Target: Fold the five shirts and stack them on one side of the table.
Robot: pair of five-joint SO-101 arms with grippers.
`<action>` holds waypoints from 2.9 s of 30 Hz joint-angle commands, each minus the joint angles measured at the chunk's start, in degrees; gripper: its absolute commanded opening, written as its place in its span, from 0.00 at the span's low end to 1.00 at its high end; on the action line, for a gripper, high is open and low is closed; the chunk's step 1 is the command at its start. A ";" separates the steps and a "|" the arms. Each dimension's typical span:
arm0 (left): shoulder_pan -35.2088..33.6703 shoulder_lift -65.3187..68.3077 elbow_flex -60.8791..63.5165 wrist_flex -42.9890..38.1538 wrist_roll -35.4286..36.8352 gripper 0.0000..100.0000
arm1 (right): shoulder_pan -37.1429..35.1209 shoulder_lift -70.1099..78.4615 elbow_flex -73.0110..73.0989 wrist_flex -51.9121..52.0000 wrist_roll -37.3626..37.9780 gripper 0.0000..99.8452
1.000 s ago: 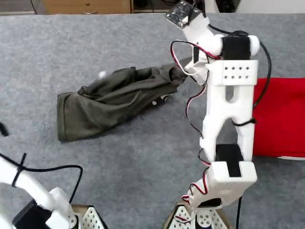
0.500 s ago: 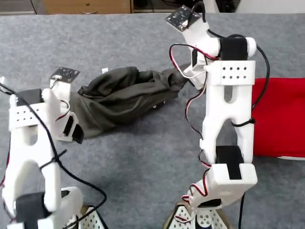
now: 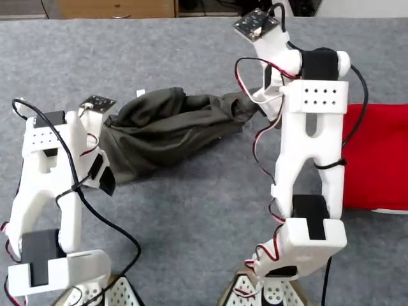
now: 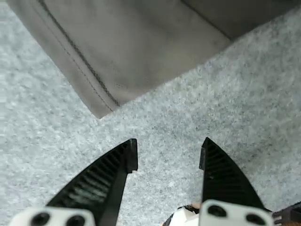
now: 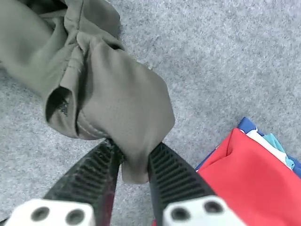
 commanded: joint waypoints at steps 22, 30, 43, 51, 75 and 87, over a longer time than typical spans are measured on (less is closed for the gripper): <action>-4.75 20.26 -18.73 5.01 -0.26 0.02 | 1.54 -6.11 2.24 0.53 0.44 0.00; -4.84 6.20 -25.32 14.68 -0.26 0.02 | 11.21 -1.45 1.89 -15.03 9.49 0.00; -18.99 -18.68 -13.27 16.00 -0.62 0.02 | 5.32 6.02 1.89 -52.92 24.97 0.00; -25.23 -25.54 -8.79 15.91 -0.79 0.02 | 2.42 7.43 1.89 -42.90 22.07 0.12; -36.75 -26.07 -4.75 11.43 -2.11 0.02 | 0.13 1.54 -17.80 1.32 15.65 0.13; -47.74 -25.45 2.99 -2.90 4.13 0.02 | -20.26 -6.81 18.51 1.05 4.84 0.13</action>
